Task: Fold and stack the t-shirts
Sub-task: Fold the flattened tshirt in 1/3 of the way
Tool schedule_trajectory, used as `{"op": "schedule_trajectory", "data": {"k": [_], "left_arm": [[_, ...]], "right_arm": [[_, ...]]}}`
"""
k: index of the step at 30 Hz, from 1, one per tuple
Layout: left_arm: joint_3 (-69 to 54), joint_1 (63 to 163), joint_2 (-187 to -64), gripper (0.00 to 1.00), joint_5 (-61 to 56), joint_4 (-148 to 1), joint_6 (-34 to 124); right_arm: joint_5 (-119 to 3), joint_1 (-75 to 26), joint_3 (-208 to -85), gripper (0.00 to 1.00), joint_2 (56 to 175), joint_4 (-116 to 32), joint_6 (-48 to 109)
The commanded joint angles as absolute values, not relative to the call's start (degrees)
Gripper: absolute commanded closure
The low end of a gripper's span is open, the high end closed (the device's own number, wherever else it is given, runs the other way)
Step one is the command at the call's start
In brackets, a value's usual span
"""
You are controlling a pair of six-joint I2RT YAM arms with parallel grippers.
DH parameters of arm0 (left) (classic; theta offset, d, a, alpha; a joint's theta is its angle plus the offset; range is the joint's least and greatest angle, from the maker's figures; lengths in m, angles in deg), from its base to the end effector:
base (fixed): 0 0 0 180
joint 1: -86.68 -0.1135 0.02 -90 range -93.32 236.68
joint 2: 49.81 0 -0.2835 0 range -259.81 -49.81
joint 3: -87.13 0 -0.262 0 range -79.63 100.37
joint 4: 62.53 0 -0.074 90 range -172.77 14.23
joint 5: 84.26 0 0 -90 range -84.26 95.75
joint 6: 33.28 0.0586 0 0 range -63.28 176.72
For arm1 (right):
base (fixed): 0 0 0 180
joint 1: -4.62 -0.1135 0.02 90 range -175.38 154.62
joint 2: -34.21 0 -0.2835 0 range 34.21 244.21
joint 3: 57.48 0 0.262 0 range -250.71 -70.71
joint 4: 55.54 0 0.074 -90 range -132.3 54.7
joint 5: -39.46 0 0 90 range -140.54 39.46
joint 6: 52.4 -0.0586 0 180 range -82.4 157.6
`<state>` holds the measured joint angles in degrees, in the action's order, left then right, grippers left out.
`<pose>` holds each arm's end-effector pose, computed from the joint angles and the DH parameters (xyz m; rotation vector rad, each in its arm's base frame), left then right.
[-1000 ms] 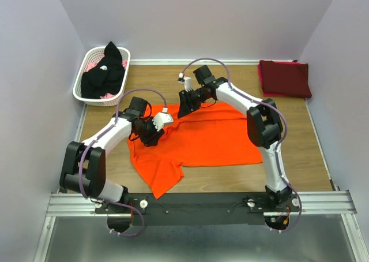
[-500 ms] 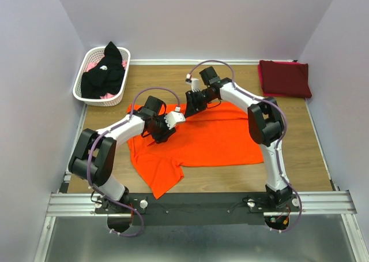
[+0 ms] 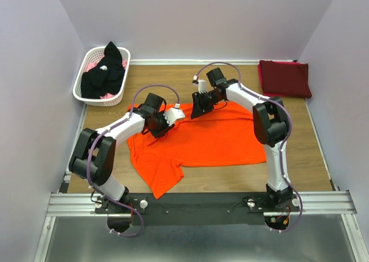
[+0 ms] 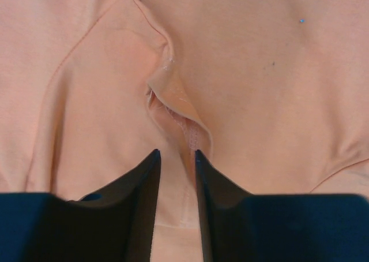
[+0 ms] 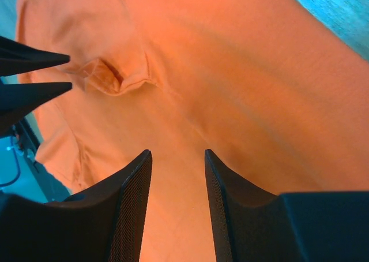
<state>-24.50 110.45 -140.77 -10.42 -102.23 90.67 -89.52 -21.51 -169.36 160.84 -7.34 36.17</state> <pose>0.2929 -0.1468 0.1810 1.3447 2.2500 -0.3131 0.4299 0.2519 0.1678 -0.7880 2.5431 1.0638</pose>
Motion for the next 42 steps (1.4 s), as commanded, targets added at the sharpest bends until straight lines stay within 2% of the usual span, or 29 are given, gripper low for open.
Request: {"op": "schedule_trajectory", "data": {"k": [1, 8, 22, 42], "left_arm": [[-24.9, 110.8, -138.6, 0.56, -12.1, -104.9, 91.6], [-28.1, 109.5, -137.4, 0.54, -13.5, -104.9, 92.3], [-28.8, 101.4, -134.7, 0.6, -13.9, -112.0, 100.3], [-32.7, 101.4, -135.7, 0.51, -13.1, -110.0, 100.5]], "right_arm": [[-93.5, -21.5, -170.6, 0.5, 158.7, -6.6, 37.1], [-96.8, -24.0, -176.4, 0.48, 162.8, -6.7, 34.8], [-96.7, -31.2, -180.5, 0.45, 167.5, -7.1, 34.4], [-93.6, -34.1, -182.9, 0.44, 172.2, -7.5, 34.7]]}}
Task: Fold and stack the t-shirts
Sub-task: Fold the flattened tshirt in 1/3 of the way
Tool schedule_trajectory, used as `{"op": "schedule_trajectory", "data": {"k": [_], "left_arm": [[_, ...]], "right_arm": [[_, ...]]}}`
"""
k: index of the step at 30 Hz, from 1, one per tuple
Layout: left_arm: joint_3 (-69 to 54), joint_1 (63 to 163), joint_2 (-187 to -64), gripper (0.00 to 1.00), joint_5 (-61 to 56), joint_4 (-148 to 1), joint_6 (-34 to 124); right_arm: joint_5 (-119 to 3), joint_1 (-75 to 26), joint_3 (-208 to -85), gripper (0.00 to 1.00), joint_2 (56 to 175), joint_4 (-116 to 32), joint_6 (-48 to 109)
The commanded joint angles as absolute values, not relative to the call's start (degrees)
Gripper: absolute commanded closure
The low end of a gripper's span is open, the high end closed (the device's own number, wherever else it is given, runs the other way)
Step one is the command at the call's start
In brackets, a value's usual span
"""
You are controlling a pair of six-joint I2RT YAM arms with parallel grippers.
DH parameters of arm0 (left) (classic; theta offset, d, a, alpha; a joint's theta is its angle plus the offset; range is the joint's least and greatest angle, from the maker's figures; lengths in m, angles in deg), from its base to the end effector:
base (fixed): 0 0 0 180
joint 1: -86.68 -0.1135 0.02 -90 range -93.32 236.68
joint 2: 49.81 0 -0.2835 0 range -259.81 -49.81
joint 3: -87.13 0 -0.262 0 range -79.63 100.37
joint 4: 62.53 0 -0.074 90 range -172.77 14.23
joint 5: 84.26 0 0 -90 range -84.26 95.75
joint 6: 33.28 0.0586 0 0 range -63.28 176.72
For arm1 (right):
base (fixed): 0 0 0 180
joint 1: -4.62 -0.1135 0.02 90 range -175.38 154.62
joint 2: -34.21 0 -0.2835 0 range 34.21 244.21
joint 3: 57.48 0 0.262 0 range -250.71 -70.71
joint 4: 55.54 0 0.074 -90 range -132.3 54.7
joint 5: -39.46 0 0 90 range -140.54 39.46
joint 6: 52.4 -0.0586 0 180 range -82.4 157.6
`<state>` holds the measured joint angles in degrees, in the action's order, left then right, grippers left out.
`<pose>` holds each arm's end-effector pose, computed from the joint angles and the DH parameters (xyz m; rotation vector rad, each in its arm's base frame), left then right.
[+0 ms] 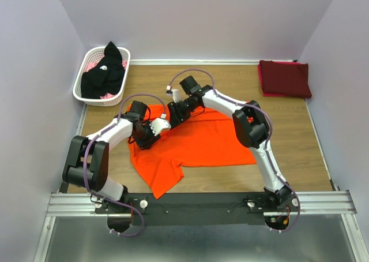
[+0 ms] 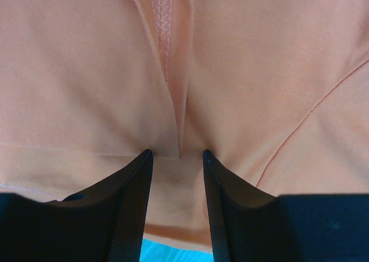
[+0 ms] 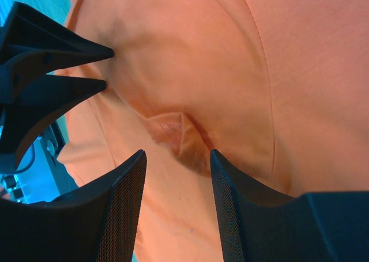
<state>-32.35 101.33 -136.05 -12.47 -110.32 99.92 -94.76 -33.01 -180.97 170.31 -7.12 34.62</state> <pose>0.2607 -0.0871 0.1584 1.3948 2.3913 -0.3310 0.3997 0.3597 0.1514 -1.0610 2.4616 1.2547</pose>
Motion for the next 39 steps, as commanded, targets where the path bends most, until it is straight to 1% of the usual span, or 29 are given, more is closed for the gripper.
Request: {"op": "schedule_trajectory", "data": {"k": [1, 2, 5, 6, 7, 8, 9, 11, 12, 17, 18, 20, 21, 22, 24, 29, 31, 32, 33, 34, 36, 39], "left_arm": [[-32.7, 101.4, -135.8, 0.51, -13.1, -109.9, 100.5], [-32.8, 101.4, -135.8, 0.51, -13.2, -109.7, 100.4], [-32.7, 101.4, -136.2, 0.55, -13.2, -109.4, 100.1], [-32.7, 101.4, -136.2, 0.57, -13.2, -109.3, 100.1], [-32.6, 101.4, -136.2, 0.59, -13.0, -109.3, 100.1], [-32.6, 101.4, -136.2, 0.65, -12.7, -109.2, 100.2], [-32.4, 101.4, -136.1, 0.68, -12.6, -109.3, 100.3], [-32.0, 101.4, -135.9, 0.76, -12.4, -109.5, 100.3], [-31.5, 101.4, -135.9, 0.78, -12.4, -109.7, 100.3], [-29.8, 101.4, -135.3, 0.88, -12.4, -110.7, 100.1], [-29.5, 101.4, -135.2, 0.89, -12.4, -110.7, 100.0], [-29.3, 101.4, -135.2, 0.94, -12.5, -110.6, 100.1], [-29.2, 101.4, -135.2, 0.95, -12.4, -110.6, 100.1], [-29.1, 101.4, -135.2, 0.98, -12.4, -110.6, 100.0], [-28.8, 101.4, -135.2, 1.0, -12.5, -110.7, 100.0], [-28.3, 101.4, -134.5, 1.0, -13.4, -111.9, 100.3], [-28.2, 101.4, -134.4, 1.0, -13.5, -112.2, 100.2], [-28.1, 101.4, -134.4, 1.0, -13.7, -112.3, 100.2], [-28.1, 101.4, -134.4, 1.0, -13.9, -112.3, 100.1], [-28.1, 101.4, -134.4, 1.0, -13.8, -112.3, 100.1], [-28.0, 101.4, -134.5, 1.0, -13.9, -112.3, 100.2], [-27.9, 101.4, -134.6, 1.0, -14.1, -112.4, 100.1]], "right_arm": [[-93.5, -34.1, -183.0, 0.44, 172.3, -7.5, 34.8], [-93.1, -34.3, -183.1, 0.44, 172.7, -7.5, 34.8], [-92.2, -34.3, -183.2, 0.52, 173.0, -7.6, 34.8], [-91.9, -34.4, -183.2, 0.58, 172.8, -7.6, 34.8], [-91.7, -34.4, -183.0, 0.61, 172.7, -7.6, 34.8], [-91.5, -34.3, -183.0, 0.64, 172.6, -7.6, 34.9], [-91.3, -34.4, -182.9, 0.68, 172.3, -7.6, 34.9], [-91.3, -34.4, -182.9, 0.73, 172.0, -7.7, 34.9], [-91.3, -34.4, -182.9, 0.76, 171.9, -7.7, 34.8], [-91.3, -34.4, -183.0, 0.84, 171.7, -7.7, 34.5], [-91.3, -34.3, -183.1, 0.87, 171.7, -7.7, 34.6], [-91.4, -34.4, -183.1, 0.89, 171.6, -7.7, 34.4], [-91.4, -34.4, -183.0, 0.94, 171.5, -7.6, 34.5], [-91.3, -34.3, -183.0, 0.95, 171.4, -7.6, 34.5], [-91.4, -34.3, -183.0, 1.0, 171.1, -7.6, 34.5], [-91.6, -34.3, -182.9, 0.99, 169.8, -7.5, 34.5], [-91.6, -34.2, -182.3, 0.92, 168.8, -7.5, 34.5], [-91.7, -34.2, -182.2, 0.86, 168.3, -7.5, 34.5], [-91.8, -34.2, -181.4, 0.67, 167.5, -7.4, 34.5], [-91.8, -34.1, -180.9, 0.62, 166.9, -7.5, 34.4], [-91.7, -34.1, -179.9, 0.59, 166.1, -7.4, 34.4], [-90.3, -34.1, -177.3, 0.59, 164.6, -7.4, 35.0]]}}
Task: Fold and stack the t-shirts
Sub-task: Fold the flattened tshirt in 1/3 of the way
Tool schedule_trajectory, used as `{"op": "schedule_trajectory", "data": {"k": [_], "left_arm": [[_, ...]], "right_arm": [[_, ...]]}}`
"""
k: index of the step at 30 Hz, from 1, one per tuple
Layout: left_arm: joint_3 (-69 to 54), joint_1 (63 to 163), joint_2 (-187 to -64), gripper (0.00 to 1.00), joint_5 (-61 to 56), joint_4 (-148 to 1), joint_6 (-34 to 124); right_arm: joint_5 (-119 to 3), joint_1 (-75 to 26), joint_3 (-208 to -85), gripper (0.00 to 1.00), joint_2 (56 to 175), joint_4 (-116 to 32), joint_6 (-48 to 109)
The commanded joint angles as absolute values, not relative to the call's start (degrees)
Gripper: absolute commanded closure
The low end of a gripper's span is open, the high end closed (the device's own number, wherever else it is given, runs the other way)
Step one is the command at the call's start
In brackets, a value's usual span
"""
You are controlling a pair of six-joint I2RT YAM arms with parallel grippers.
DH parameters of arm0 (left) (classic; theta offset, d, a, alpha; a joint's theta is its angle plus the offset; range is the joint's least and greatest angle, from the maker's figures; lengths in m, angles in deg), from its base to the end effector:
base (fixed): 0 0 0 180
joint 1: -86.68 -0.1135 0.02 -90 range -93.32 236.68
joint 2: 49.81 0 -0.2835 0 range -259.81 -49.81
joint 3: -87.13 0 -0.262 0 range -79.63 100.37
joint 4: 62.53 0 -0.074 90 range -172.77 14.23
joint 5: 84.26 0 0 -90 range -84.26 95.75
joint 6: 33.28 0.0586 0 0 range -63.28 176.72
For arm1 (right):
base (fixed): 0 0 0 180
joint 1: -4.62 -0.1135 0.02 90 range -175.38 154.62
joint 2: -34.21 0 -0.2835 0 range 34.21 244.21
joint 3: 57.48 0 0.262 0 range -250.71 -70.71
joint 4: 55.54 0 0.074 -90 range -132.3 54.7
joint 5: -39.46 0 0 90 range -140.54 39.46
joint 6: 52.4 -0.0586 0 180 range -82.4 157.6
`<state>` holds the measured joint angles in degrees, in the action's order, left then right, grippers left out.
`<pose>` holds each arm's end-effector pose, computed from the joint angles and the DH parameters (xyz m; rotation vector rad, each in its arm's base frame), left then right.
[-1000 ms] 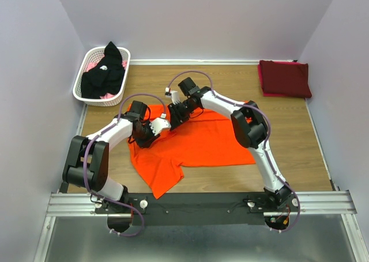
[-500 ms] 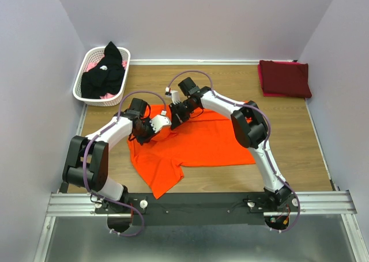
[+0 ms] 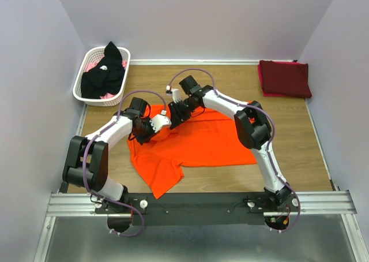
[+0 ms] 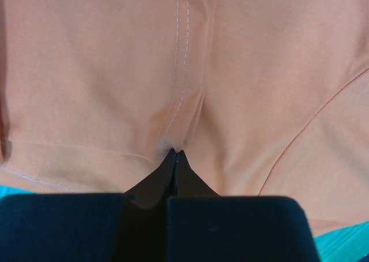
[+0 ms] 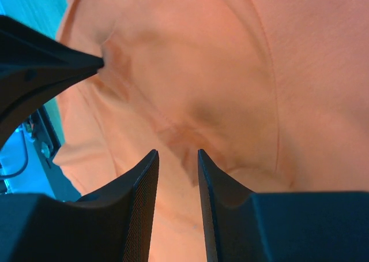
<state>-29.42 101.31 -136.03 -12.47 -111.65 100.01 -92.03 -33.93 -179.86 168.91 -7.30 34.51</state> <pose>0.2694 -0.0892 0.1717 1.3887 2.3649 -0.3176 0.3929 0.3627 0.1564 -1.0674 2.4652 1.1960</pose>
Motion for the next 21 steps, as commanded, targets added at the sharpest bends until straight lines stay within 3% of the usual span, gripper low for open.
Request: {"op": "schedule_trajectory", "data": {"k": [1, 11, 21], "left_arm": [[-27.9, 101.4, -134.6, 1.0, -14.2, -112.4, 100.2], [-28.0, 101.4, -135.0, 1.0, -14.4, -112.2, 100.2], [-27.9, 101.4, -135.3, 1.0, -14.6, -112.0, 99.8]], "right_arm": [[-89.9, -34.2, -176.7, 0.59, 164.2, -7.4, 35.1], [-87.7, -34.3, -172.0, 0.53, 162.9, -7.3, 35.7], [-87.7, -34.5, -174.5, 0.53, 166.9, -7.3, 34.5]]}}
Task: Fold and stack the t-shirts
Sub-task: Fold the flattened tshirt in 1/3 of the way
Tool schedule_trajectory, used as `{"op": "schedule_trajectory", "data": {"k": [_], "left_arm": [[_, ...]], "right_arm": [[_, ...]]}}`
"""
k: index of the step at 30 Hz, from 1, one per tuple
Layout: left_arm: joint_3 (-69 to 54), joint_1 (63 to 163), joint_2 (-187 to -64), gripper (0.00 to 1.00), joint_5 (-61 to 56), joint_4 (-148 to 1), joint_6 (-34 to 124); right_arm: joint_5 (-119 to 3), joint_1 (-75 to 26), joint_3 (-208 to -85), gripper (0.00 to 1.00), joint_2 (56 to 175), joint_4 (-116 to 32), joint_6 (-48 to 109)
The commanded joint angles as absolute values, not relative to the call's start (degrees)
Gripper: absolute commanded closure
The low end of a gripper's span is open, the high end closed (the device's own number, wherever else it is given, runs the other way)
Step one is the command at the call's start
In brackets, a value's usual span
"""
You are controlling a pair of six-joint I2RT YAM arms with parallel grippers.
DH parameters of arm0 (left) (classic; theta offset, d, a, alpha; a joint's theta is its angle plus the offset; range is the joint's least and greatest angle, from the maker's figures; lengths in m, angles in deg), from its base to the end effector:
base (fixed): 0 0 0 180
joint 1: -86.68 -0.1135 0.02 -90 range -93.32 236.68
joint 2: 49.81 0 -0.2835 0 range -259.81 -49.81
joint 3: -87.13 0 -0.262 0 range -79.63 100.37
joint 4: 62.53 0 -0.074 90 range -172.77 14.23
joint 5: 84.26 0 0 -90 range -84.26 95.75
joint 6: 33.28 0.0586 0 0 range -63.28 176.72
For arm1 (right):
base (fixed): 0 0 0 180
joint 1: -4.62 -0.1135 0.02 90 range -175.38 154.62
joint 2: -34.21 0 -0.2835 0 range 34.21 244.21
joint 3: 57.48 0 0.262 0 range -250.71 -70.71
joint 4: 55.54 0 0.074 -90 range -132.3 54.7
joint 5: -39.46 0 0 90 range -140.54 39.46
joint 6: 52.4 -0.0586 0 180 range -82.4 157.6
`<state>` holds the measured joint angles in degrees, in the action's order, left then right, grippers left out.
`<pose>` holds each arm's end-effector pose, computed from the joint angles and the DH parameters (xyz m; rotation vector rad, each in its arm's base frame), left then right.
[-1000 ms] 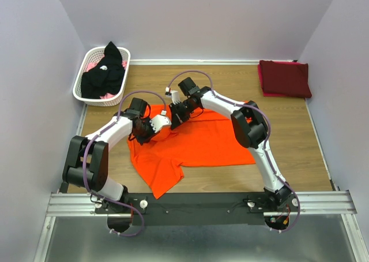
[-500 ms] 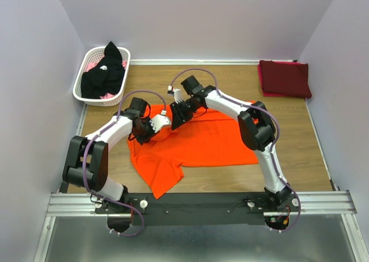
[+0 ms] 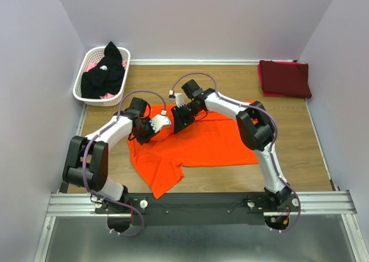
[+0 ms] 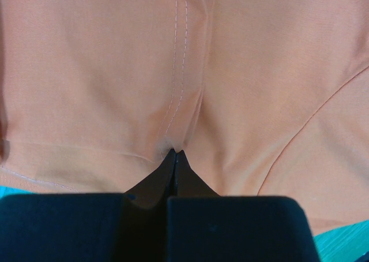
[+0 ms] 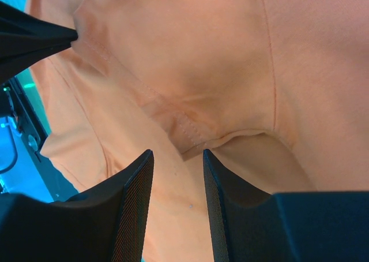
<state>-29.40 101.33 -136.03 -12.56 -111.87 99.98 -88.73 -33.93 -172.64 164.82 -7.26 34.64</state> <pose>0.2689 -0.0893 0.1717 1.3895 2.3675 -0.3215 0.3764 0.3463 0.1513 -1.0480 2.5409 1.1134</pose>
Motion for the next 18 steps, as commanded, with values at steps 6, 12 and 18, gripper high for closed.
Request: {"op": "schedule_trajectory", "data": {"k": [6, 12, 18], "left_arm": [[-27.5, 101.4, -135.7, 1.0, -14.9, -111.7, 99.8], [-27.3, 101.4, -135.5, 1.0, -14.8, -112.0, 99.7], [-27.2, 101.4, -135.1, 1.0, -14.8, -112.2, 99.5]], "right_arm": [[-87.7, -34.6, -175.1, 0.53, 168.1, -7.3, 34.0], [-87.7, -34.5, -175.3, 0.7, 167.5, -7.3, 34.1], [-87.8, -34.6, -175.8, 0.9, 166.6, -7.2, 34.0]]}}
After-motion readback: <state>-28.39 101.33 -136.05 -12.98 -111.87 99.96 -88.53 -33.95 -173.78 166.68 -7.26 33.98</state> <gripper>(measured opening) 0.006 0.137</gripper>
